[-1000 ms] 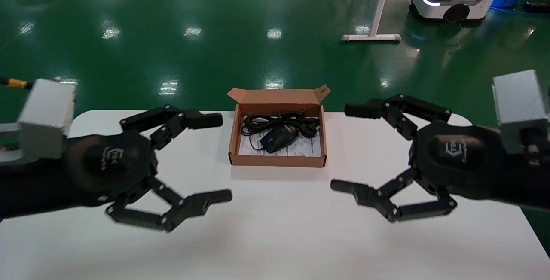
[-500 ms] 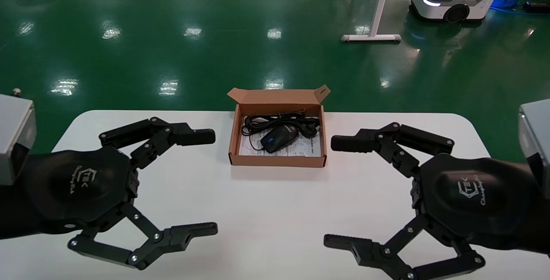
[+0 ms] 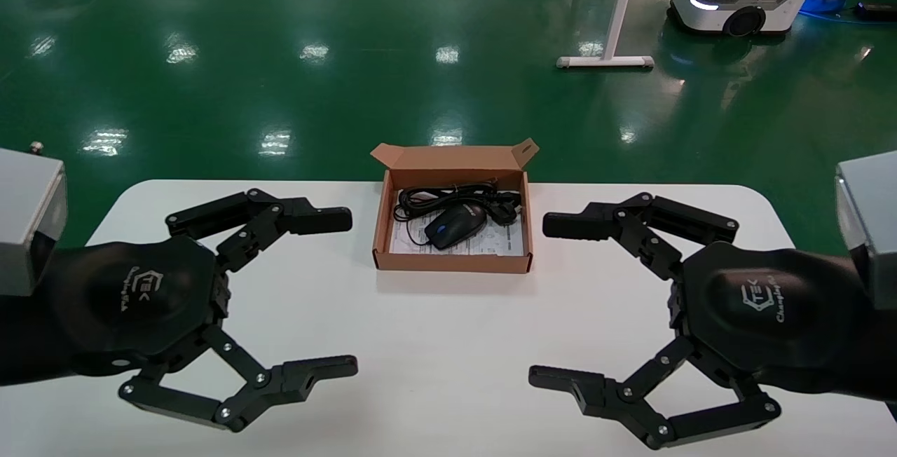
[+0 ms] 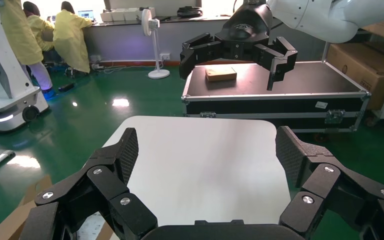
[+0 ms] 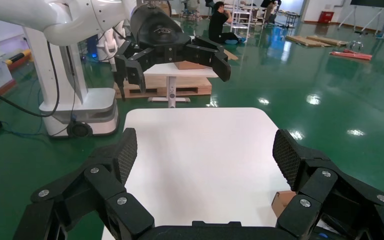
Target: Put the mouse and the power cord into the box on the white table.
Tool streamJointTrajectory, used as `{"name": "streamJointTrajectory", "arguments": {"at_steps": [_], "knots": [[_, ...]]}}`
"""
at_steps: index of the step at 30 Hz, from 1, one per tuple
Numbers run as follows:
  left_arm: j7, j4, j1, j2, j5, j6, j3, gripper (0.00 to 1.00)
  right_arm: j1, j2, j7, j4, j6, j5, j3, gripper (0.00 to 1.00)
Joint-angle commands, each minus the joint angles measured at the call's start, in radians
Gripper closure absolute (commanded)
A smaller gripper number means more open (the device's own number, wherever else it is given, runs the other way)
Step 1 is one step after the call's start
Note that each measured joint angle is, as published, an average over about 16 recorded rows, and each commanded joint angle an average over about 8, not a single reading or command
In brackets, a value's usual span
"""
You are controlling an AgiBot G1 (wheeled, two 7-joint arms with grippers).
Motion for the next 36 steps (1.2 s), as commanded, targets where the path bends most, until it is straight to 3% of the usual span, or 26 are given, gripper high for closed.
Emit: {"name": "streamJointTrajectory", "arguments": {"at_steps": [1,36], "knots": [[0.000,0.001,0.000,0.001,0.001,-0.001,0.000,0.00,0.001,0.000,-0.001,-0.002,0.000,-0.001,-0.001,0.00],[0.001,0.004,-0.003,0.003,0.004,-0.003,0.002,0.00,0.006,-0.002,-0.006,-0.009,0.003,-0.006,-0.004,0.00]]}}
